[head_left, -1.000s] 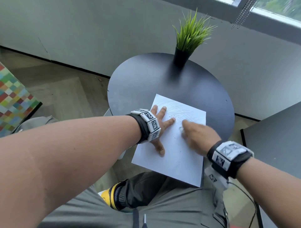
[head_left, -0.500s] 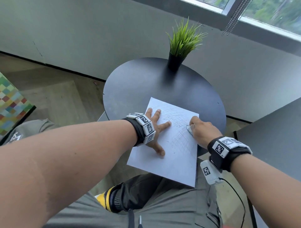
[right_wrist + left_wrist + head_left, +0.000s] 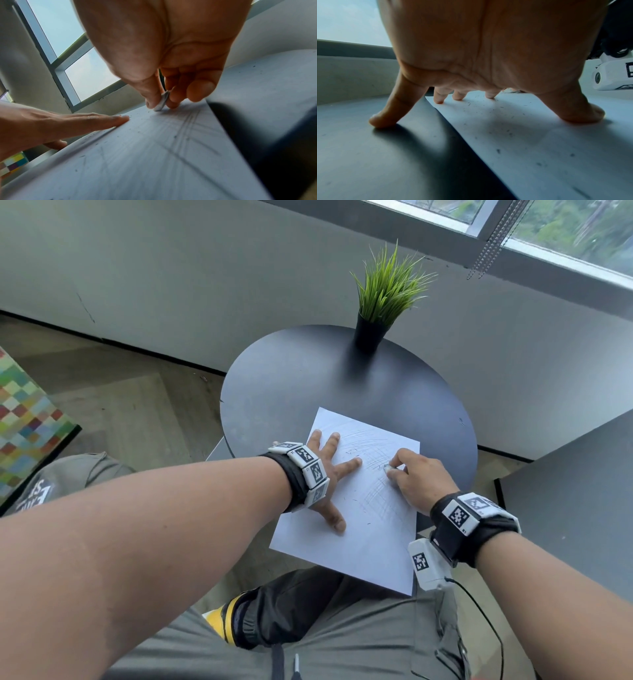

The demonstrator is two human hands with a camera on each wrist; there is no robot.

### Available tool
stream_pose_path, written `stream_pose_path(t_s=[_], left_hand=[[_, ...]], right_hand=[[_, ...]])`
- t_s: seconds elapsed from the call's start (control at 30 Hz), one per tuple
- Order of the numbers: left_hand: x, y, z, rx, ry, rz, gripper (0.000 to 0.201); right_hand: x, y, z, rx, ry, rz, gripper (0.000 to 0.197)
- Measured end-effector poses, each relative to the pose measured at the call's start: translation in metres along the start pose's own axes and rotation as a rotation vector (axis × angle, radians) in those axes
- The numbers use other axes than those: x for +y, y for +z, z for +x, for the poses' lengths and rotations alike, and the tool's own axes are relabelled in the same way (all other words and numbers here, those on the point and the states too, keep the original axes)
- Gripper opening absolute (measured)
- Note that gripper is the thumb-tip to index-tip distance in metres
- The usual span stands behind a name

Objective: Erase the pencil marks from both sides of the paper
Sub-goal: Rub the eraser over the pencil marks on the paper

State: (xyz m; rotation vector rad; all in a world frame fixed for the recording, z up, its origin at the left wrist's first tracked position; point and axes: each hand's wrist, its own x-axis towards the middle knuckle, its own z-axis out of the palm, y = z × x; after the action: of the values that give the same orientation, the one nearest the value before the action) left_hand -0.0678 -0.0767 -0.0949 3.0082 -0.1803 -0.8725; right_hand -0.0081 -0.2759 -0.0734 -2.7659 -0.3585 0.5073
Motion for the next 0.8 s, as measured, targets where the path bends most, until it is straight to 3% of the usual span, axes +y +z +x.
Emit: stream_pose_path(t_s=[0.1, 0.23, 0.4, 0.6, 0.73, 0.8], left_hand=[[0.001, -0.002, 0.001, -0.018, -0.005, -0.010, 0.138], [0.001, -0.002, 0.000, -0.024, -0.007, -0.011, 0.139], [0.001, -0.001, 0.002, -0.016, -0.002, -0.017, 0.139], [0.001, 0.000, 0.003, -0.017, -0.006, -0.014, 0.140], [0.000, -0.001, 0.004, -0.018, -0.003, -0.013, 0.140], [0.000, -0.001, 0.003, -0.024, -0.007, -0.013, 0.140]], right_hand=[[-0.010, 0.010, -0.012, -0.018, -0.053, -0.034, 0.013], [-0.026, 0.027, -0.037, -0.138, -0.287, -0.229, 0.019], [-0.015, 0.008, -0.008, -0.026, -0.053, -0.059, 0.015], [-0.030, 0.033, -0.039, -0.211, -0.281, -0.073, 0.014], [-0.010, 0.008, -0.002, -0.035, -0.097, -0.010, 0.013], [-0.009, 0.010, -0.004, -0.014, -0.110, 0.002, 0.013]])
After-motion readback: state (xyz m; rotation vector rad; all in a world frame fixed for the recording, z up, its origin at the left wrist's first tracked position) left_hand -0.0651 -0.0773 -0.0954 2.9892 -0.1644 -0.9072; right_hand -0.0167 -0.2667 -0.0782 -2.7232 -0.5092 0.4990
